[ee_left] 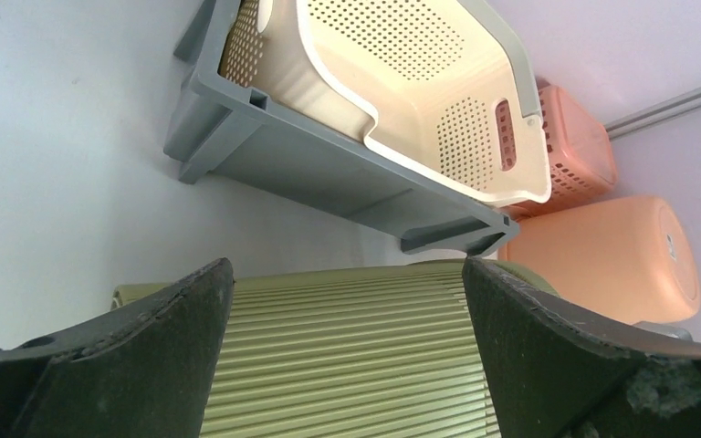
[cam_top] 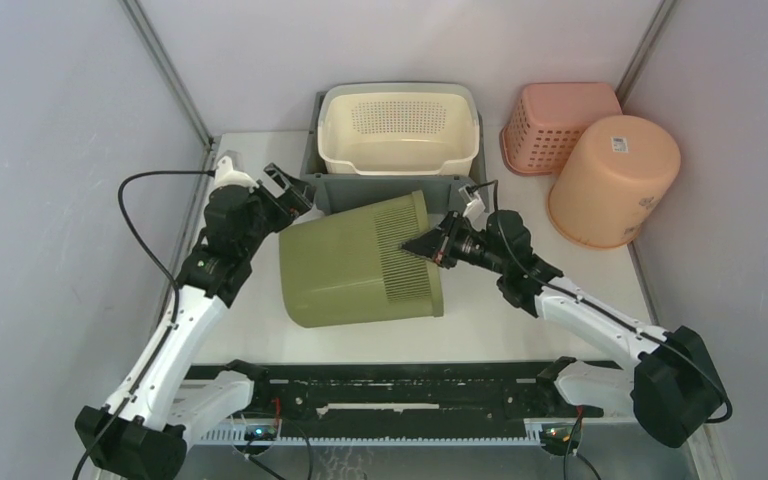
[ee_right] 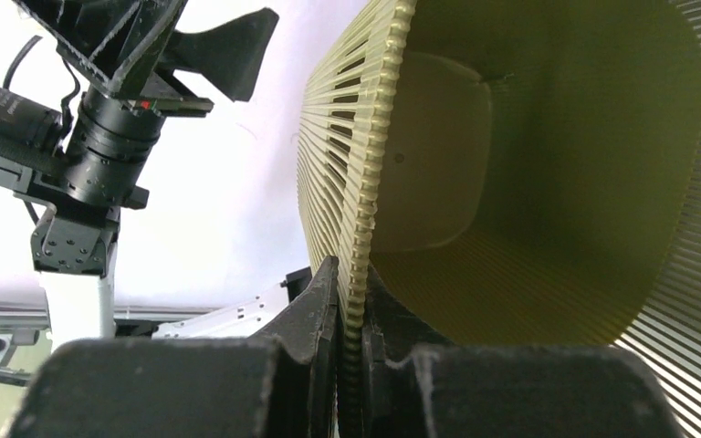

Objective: Turn the large container upside down
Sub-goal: Turn the container upside down at the center of the board.

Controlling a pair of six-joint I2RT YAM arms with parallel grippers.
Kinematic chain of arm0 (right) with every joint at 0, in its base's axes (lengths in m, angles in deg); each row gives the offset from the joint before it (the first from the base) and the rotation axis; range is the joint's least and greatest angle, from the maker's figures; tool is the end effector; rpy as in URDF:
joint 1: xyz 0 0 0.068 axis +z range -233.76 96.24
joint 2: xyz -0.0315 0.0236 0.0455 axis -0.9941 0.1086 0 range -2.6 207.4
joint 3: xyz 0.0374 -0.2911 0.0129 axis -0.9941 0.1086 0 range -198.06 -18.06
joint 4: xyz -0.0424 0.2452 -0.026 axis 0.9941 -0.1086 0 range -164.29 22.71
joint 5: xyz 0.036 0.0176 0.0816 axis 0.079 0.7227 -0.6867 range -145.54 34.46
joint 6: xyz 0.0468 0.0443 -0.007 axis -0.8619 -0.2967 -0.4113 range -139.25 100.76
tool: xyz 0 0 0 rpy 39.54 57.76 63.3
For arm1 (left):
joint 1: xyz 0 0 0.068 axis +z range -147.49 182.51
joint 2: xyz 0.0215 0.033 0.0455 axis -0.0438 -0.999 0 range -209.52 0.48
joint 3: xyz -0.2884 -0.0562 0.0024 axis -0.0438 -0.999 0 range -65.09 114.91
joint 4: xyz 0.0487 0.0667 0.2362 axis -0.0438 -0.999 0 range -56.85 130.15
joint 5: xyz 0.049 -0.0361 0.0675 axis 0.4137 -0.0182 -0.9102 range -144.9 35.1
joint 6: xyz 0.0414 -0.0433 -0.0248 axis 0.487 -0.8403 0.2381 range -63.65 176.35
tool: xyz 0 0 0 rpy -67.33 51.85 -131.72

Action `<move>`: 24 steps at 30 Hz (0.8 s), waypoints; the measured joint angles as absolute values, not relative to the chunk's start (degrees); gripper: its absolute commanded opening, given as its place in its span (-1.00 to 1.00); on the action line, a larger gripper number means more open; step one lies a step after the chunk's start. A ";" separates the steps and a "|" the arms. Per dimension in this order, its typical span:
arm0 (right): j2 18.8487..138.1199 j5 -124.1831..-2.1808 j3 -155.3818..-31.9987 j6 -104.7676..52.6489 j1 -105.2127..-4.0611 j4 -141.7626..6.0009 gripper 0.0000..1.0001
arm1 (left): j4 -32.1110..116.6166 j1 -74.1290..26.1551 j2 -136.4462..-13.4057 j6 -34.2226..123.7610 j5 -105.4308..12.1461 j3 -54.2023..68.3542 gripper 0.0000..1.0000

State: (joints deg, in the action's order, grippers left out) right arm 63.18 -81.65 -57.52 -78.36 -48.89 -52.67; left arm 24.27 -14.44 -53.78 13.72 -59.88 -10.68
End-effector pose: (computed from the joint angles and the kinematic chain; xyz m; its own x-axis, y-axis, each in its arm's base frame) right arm 0.1966 0.1642 0.3002 -0.8294 0.3613 -0.4261 -0.3023 0.3512 0.8862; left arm 0.1981 -0.0558 0.3723 -0.3334 -0.6038 -0.7241 -0.0208 0.7725 -0.6346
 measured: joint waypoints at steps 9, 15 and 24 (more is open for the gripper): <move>73.43 -85.06 -56.25 -84.35 -50.31 -36.67 -1.00 | 24.25 -14.44 -50.00 13.91 -59.46 -11.90 1.00; 83.71 -88.75 -57.02 -90.99 -50.81 -20.63 -1.00 | 23.72 -14.44 -49.43 14.44 -60.44 -11.90 1.00; 93.63 -92.25 -57.17 -98.95 -51.05 -2.05 -1.00 | 24.53 -14.44 -56.58 14.24 -60.58 -11.95 1.00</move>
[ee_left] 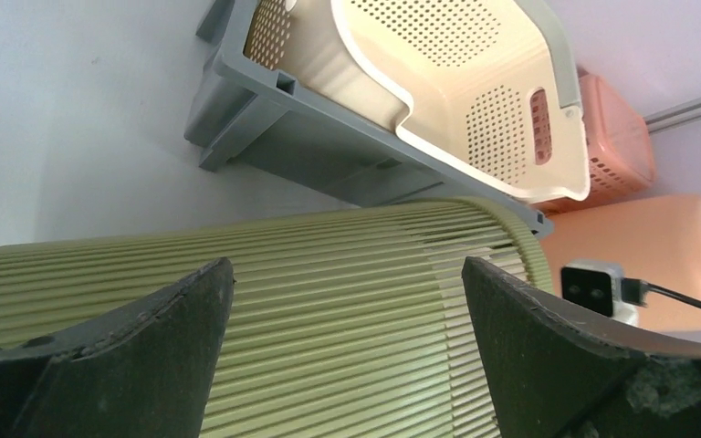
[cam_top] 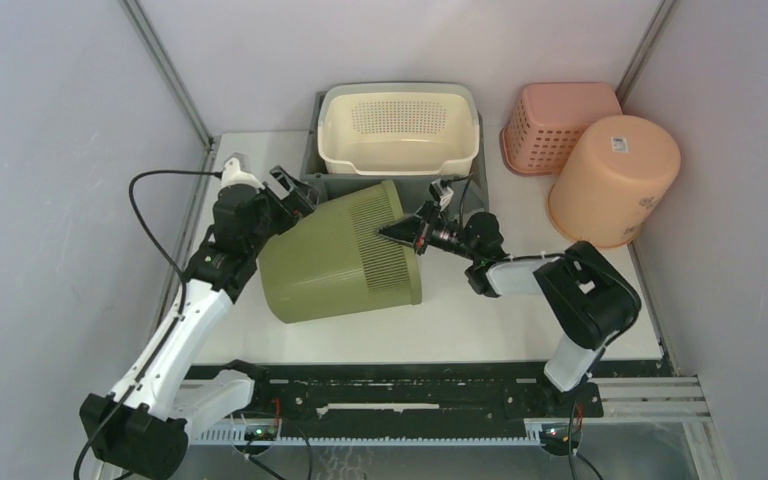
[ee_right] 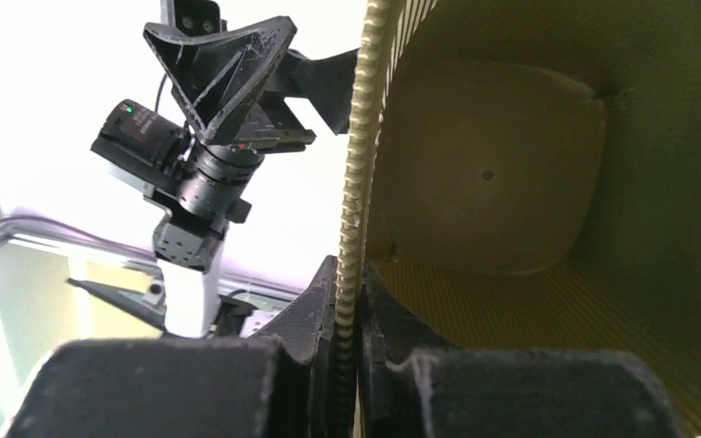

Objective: Turn the large container upside down
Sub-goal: Turn the container upside down at the center of the board.

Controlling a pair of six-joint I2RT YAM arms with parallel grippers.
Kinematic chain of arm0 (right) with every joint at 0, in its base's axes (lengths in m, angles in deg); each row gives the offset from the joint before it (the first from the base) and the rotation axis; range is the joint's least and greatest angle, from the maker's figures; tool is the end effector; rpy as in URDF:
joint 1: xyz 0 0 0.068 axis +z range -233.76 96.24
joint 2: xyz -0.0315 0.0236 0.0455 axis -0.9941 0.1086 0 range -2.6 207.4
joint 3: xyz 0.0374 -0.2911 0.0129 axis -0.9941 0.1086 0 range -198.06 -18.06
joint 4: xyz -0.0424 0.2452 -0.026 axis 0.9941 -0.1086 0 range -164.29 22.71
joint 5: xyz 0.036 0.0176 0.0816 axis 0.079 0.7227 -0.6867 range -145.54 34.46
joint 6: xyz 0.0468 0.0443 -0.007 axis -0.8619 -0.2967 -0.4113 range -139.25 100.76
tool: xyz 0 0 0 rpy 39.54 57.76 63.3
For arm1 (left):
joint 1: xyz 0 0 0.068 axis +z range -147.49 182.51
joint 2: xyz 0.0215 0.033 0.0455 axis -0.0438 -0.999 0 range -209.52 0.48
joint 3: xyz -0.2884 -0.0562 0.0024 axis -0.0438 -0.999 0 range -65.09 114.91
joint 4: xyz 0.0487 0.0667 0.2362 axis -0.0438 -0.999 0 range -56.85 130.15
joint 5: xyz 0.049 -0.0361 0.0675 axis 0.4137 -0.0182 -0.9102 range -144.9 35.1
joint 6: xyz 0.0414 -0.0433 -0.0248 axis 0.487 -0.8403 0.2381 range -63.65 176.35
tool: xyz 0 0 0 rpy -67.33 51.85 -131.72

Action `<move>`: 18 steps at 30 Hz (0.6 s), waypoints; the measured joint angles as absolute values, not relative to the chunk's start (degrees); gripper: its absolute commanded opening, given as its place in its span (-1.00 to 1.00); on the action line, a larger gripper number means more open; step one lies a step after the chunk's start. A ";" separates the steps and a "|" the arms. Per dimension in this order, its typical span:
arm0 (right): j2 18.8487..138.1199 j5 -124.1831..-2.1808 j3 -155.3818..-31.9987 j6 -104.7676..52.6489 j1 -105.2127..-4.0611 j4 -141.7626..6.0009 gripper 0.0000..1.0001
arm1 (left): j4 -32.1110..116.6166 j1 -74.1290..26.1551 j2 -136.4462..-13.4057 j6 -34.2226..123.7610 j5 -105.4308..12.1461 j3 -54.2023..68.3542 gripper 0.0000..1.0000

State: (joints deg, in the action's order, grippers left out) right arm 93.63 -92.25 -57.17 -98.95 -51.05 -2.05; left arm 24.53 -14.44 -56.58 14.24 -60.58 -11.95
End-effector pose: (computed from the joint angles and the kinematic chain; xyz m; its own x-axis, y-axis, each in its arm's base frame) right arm 0.2708 0.2099 0.2505 -0.8949 0.3627 -0.2600 -0.2833 -0.0117 0.9590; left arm 0.2104 -0.0589 0.3556 -0.3721 -0.5842 -0.7213 -0.0655 0.7917 -0.6074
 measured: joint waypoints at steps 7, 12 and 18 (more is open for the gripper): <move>104.64 -92.40 -60.49 -106.51 -49.63 12.83 -1.00 | 22.94 -14.50 -47.57 13.65 -59.64 -14.72 1.00; 108.54 -91.11 -63.46 -107.89 -46.86 16.59 -1.00 | 18.94 -15.57 -42.48 13.65 -57.19 -14.72 1.00; 110.98 -90.79 -65.89 -107.91 -44.91 18.25 -1.00 | 12.49 -16.84 -36.77 12.71 -53.36 -14.72 1.00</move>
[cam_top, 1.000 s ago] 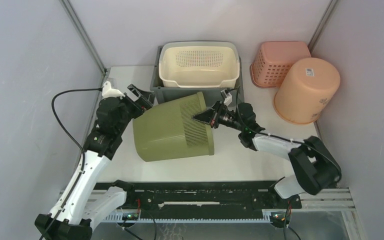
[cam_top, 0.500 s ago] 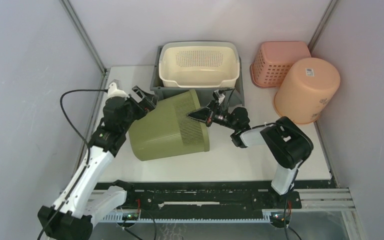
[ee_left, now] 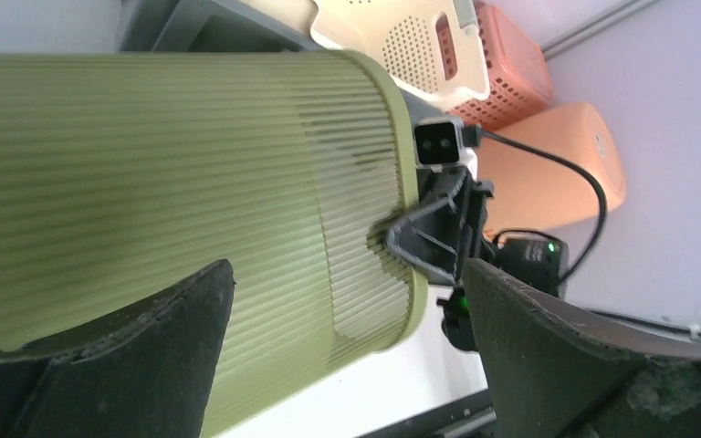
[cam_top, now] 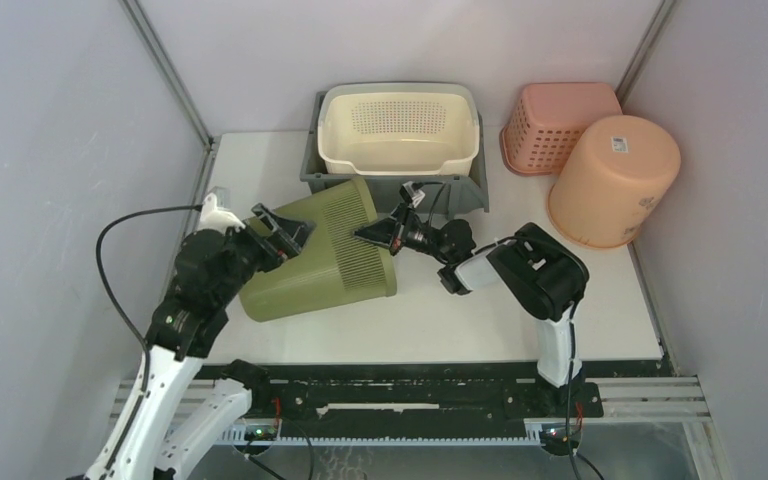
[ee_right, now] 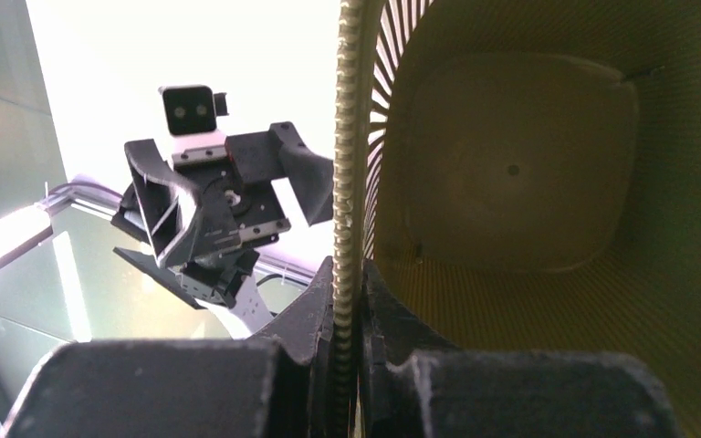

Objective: Turn the large container upside down
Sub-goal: Turn the container upside down at the center of the board.

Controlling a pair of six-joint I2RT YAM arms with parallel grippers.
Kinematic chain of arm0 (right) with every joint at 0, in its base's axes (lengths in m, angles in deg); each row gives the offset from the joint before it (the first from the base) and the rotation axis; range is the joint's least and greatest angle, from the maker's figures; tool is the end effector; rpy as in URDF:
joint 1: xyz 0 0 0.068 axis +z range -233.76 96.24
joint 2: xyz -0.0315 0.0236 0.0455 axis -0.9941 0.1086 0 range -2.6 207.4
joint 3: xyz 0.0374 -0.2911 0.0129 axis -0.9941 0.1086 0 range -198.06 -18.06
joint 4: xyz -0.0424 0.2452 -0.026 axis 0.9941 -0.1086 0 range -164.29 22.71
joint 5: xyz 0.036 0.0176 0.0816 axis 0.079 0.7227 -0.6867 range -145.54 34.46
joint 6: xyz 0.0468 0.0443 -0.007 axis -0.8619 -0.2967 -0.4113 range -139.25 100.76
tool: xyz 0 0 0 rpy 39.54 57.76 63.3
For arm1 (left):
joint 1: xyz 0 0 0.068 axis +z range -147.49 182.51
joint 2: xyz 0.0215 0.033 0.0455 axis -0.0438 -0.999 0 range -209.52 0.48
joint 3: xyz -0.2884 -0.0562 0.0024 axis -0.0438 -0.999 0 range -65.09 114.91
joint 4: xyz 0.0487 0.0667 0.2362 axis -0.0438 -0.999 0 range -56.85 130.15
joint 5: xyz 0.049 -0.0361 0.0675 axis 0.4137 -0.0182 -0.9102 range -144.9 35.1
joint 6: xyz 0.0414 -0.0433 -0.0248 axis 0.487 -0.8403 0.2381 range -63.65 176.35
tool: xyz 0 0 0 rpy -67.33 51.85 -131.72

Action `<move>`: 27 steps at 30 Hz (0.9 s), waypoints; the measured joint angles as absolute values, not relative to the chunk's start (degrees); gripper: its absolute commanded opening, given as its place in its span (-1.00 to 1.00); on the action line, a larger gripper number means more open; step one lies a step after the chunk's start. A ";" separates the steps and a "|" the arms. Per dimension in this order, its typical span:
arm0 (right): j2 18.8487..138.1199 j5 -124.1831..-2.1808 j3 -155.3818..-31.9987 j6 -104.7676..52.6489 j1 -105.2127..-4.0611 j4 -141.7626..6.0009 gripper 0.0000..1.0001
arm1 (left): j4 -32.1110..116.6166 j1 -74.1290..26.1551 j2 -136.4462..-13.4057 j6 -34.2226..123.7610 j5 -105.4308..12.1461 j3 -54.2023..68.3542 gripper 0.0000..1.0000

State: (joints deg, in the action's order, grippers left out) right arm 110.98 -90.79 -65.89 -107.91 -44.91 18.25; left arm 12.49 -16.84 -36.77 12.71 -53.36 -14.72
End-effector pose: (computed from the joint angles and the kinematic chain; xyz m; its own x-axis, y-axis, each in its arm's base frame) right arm 0.2879 0.2694 0.2266 -0.9288 0.3003 -0.2172 -0.2854 -0.2055 0.9361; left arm 0.1189 -0.0432 0.3665 -0.4170 -0.5848 -0.6958 0.0940 0.7337 -0.6730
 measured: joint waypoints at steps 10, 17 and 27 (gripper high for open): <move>116.53 -88.86 -73.52 -110.64 -41.70 18.95 -1.00 | 2.68 -16.93 -28.21 12.86 -52.42 -12.95 1.00; 120.84 -83.55 -81.10 -115.21 -36.87 18.21 -1.00 | -3.16 -16.93 -27.81 14.37 -51.42 -5.17 1.00; 131.55 -71.27 -94.22 -123.27 -27.54 16.85 -1.00 | -5.74 -16.93 -27.73 17.37 -49.43 1.52 1.00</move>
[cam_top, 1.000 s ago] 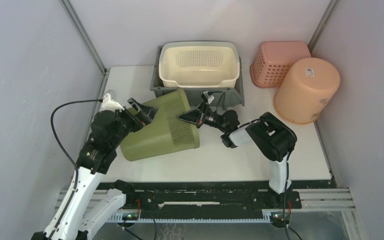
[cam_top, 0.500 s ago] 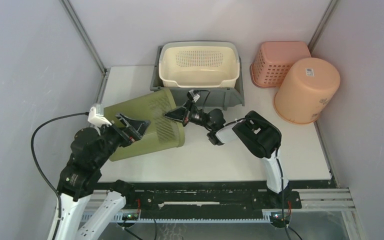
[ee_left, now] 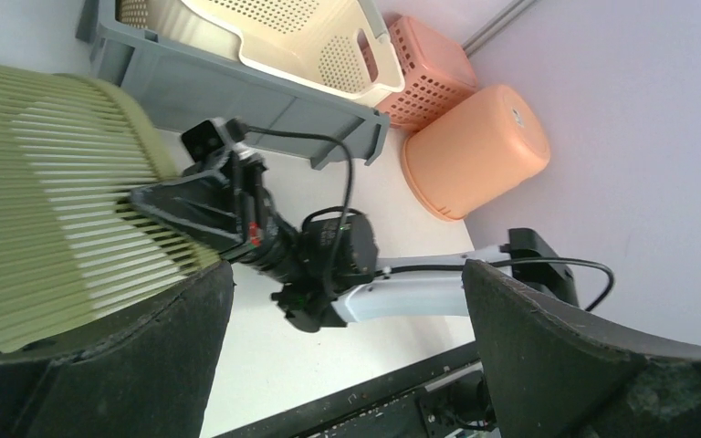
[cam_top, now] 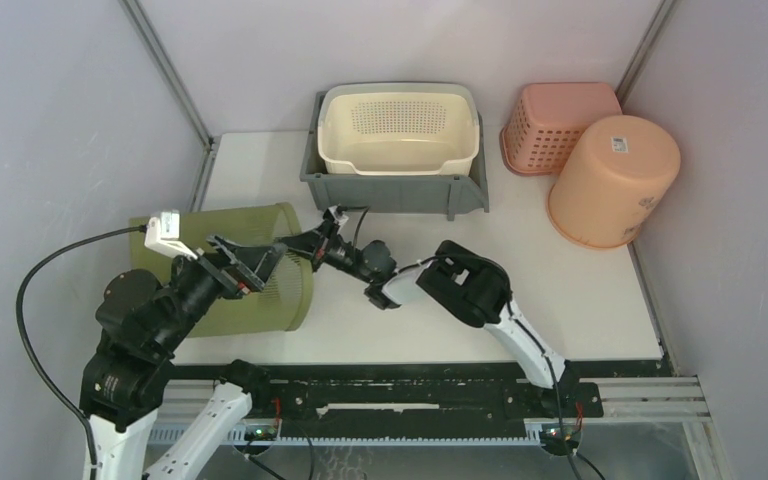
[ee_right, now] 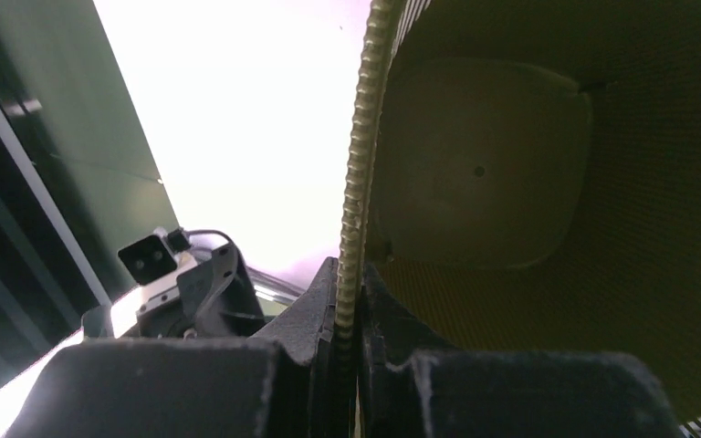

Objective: Turn the large container upside down
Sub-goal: Turn the container upside down at the center of the board.

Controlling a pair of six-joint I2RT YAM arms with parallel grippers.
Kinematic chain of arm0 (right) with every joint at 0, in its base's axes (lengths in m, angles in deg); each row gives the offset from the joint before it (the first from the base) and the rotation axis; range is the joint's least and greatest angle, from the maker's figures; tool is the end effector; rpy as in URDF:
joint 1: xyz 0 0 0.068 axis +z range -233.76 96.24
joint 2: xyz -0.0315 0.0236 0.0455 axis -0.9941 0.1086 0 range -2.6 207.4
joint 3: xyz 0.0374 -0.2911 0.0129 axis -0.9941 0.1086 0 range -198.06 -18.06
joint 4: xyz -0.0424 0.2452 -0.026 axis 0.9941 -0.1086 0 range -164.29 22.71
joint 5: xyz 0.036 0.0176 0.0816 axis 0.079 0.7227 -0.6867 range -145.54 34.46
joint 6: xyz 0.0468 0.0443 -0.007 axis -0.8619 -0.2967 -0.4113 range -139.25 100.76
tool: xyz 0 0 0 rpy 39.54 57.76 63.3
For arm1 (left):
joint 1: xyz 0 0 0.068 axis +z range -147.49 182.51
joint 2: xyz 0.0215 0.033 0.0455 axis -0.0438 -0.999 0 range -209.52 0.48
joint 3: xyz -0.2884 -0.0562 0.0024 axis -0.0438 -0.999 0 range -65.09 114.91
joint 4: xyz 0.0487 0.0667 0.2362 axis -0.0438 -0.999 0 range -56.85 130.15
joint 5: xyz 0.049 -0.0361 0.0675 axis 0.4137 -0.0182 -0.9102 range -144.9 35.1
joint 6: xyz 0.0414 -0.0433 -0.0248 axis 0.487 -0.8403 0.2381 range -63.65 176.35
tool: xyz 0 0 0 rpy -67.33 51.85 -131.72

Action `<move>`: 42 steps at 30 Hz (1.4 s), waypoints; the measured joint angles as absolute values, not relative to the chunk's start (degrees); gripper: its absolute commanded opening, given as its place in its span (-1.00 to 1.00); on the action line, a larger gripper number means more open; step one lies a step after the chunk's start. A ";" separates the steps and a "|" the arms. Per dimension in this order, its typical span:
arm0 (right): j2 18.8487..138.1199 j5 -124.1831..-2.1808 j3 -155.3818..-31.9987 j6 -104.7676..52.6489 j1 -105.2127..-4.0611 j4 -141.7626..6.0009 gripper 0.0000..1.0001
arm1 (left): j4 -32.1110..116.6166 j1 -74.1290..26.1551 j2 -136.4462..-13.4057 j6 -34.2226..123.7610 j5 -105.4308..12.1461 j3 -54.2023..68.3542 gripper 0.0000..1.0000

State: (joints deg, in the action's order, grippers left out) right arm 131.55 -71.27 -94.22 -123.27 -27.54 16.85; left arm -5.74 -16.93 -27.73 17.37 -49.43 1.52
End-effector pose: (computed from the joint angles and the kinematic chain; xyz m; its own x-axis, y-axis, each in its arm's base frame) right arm 0.2685 0.4262 0.2068 -0.9668 0.2343 0.1017 -0.0110 -0.4361 0.8998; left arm 0.0332 -0.0169 0.4241 -0.3601 -0.5370 -0.7629 0.2495 0.7325 -0.6334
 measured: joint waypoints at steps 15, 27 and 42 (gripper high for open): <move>148.66 -54.59 -108.49 -131.91 -23.93 19.56 -0.49 | -6.09 -16.93 -27.66 18.00 -46.15 2.19 1.00; 145.91 -55.16 -93.47 -127.19 -26.07 18.23 0.41 | -6.35 -16.93 -26.28 17.98 -46.19 2.02 1.00; 129.76 -55.64 -71.44 -119.91 -30.42 9.90 0.77 | -6.33 -16.93 -26.09 17.98 -46.78 0.62 1.00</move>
State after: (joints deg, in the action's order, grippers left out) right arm 129.76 -55.64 -71.44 -119.91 -30.42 9.90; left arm -6.33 -16.93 -26.09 17.98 -46.78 0.62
